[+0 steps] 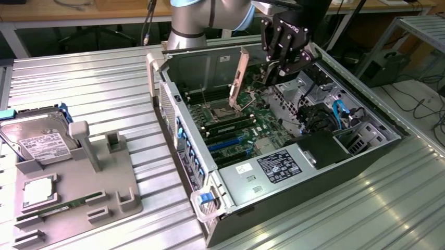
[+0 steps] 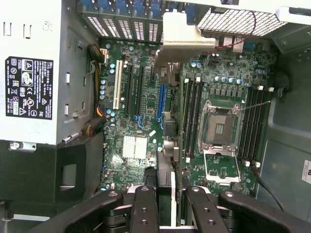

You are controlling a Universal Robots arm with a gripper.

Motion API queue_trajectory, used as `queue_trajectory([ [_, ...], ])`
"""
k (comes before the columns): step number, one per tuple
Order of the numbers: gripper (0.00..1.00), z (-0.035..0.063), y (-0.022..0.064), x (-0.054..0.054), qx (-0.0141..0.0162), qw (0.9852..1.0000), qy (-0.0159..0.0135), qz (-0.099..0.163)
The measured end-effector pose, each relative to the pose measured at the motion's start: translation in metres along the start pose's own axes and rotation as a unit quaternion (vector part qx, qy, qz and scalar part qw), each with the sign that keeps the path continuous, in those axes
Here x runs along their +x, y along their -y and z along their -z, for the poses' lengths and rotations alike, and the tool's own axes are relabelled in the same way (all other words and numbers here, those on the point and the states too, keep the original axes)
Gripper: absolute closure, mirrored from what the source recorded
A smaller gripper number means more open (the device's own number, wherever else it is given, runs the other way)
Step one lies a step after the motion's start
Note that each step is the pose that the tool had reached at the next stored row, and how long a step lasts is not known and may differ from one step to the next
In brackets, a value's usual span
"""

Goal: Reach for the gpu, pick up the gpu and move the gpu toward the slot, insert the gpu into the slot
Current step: 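Insert the gpu into the slot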

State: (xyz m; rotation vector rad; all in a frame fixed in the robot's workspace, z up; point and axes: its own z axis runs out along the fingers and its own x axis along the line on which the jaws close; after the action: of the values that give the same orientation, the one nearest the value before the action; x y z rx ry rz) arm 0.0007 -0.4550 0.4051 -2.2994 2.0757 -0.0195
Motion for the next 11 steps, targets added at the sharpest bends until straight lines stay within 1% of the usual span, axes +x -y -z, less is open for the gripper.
queue_trajectory([
  [11, 0.73, -0.0022, -0.0001, 0.0, 0.0, 1.0, 0.0, 0.0],
])
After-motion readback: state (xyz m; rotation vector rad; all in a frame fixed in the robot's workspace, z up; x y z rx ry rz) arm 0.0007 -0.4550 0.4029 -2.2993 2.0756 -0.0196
